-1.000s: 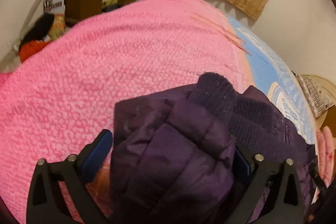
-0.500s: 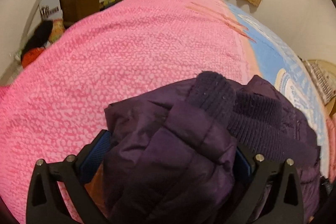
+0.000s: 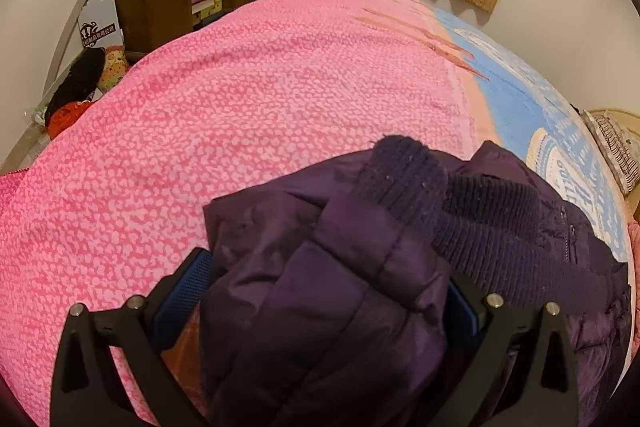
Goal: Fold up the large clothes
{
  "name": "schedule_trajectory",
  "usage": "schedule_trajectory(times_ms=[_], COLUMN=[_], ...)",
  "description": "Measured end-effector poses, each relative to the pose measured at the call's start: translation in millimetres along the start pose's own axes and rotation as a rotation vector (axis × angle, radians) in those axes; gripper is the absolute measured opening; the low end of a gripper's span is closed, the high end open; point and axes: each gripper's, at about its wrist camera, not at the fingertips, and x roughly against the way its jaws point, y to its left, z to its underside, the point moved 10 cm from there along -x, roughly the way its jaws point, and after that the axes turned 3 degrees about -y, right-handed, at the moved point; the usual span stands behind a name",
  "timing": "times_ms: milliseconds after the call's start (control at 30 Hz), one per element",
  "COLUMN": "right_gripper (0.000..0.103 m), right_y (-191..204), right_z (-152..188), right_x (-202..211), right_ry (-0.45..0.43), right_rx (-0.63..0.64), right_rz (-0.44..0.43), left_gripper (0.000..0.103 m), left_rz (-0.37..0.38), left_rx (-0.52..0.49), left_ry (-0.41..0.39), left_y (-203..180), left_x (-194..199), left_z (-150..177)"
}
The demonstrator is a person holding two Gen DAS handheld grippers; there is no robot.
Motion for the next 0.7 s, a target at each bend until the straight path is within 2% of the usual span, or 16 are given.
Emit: schedule_trajectory(times_ms=[67, 100, 133, 167, 200, 233, 333, 367, 433, 500, 533, 567, 633, 667, 700], right_gripper=[0.023, 0.023, 0.023, 0.022, 0.021, 0.021, 0.021, 0.021, 0.020, 0.020, 0.021, 0.021, 0.021, 0.021, 0.021], right_y=[-2.6, -11.1, -25.8, -34.9, -40.2, -41.6, -38.0, -37.7, -32.8, -32.7, -33.7, -33.0, -32.4, -33.4, -33.3], right_z=[10.3, 26.5, 59.1, 70.6, 67.2, 67.8, 70.3, 71.9, 71.8, 66.9, 66.4, 66.2, 66.4, 66.2, 66.7], right_x=[-48.9, -71.7, -98.3, -103.6, -96.9, -95.2, -94.6, -93.6, -95.3, -96.2, -96.0, -94.9, -92.4, -92.6, -91.4], right_ry=[0.085, 0.155, 0.271, 0.264, 0.200, 0.196, 0.197, 0.188, 0.171, 0.167, 0.164, 0.159, 0.150, 0.145, 0.142], right_rx=[0.051, 0.043, -0.005, -0.063, -0.128, -0.140, -0.093, -0.075, -0.041, -0.045, -0.048, -0.048, -0.040, -0.037, -0.039], right_rz=[0.047, 0.046, 0.027, -0.017, -0.075, -0.089, -0.062, -0.047, -0.024, -0.029, -0.032, -0.031, -0.026, -0.025, -0.027], left_gripper=[0.103, 0.103, 0.103, 0.103, 0.103, 0.103, 0.101, 0.091, 0.086, 0.087, 0.090, 0.094, 0.093, 0.086, 0.078], left_rz=[0.007, 0.011, 0.015, 0.018, 0.018, 0.014, -0.010, -0.002, 0.022, 0.057, 0.073, 0.082, 0.078, 0.068, 0.027], left_rx=[0.006, 0.008, 0.010, 0.012, 0.010, 0.007, -0.021, -0.030, -0.033, -0.018, -0.020, -0.040, -0.122, -0.160, -0.200], left_ry=[0.002, 0.003, 0.005, 0.003, 0.006, 0.006, 0.002, -0.012, -0.036, -0.083, -0.099, -0.107, -0.106, -0.107, -0.108], left_y=[0.7, 0.8, 0.9, 0.8, 0.9, 0.6, -2.0, -5.7, -15.8, -34.3, -48.0, -66.9, -104.5, -116.0, -125.7], left_x=[-0.1, -0.1, -0.2, 0.3, 0.2, 0.4, 6.8, 15.3, 32.4, 50.8, 56.5, 58.1, 46.9, 38.9, 24.3], left_z=[0.3, 0.6, 0.2, -0.3, 0.1, 0.4, -3.4, -7.7, -18.2, -36.5, -46.1, -56.3, -70.5, -73.8, -76.1])
